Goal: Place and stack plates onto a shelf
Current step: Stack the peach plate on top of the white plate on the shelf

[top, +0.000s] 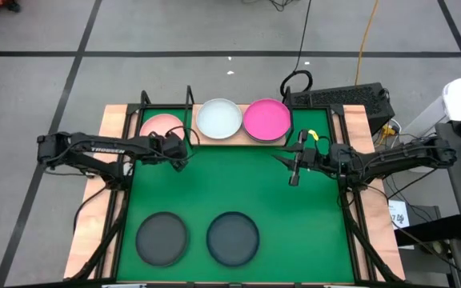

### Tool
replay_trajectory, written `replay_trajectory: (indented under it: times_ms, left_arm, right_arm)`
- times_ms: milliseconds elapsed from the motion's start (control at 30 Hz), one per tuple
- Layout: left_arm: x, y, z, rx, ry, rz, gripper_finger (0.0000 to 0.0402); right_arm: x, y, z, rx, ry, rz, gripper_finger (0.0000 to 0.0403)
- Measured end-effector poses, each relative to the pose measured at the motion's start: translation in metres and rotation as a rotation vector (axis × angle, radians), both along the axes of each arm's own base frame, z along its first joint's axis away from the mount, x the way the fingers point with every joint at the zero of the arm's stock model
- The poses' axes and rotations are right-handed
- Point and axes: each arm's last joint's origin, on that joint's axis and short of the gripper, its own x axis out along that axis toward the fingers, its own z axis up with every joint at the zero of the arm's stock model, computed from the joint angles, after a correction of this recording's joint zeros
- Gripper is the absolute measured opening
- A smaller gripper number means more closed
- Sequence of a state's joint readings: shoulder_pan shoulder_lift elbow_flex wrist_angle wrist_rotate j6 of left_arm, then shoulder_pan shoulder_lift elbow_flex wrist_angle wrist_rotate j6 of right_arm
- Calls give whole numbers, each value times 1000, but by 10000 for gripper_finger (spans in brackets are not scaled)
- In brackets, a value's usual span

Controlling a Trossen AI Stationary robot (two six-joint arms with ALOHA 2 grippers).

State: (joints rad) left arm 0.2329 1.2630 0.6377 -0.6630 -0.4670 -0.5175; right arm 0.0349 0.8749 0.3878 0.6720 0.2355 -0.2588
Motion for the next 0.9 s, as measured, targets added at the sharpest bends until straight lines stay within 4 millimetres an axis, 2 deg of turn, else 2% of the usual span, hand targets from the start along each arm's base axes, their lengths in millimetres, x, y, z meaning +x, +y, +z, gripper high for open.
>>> replay_trajectory:
  times_ms: [300, 533, 633, 767, 900]
  left_arm:
    - [7, 8, -26, -76, 109, 18, 143]
    - [9, 16, -42, -67, 176, 69, 139]
    - [10, 16, -42, -70, 183, 52, 108]
    - [9, 15, -42, -61, 193, 50, 24]
    - [10, 11, -34, -78, 185, 83, 16]
  right_arm:
    - [0, 0, -1, -15, 10, -1, 82]
    - [0, 0, -1, -15, 13, -1, 82]
    - [0, 0, -1, -15, 13, -1, 82]
    - [0, 0, 0, -12, 5, 0, 82]
    - [0, 0, 1, 9, -7, 2, 82]
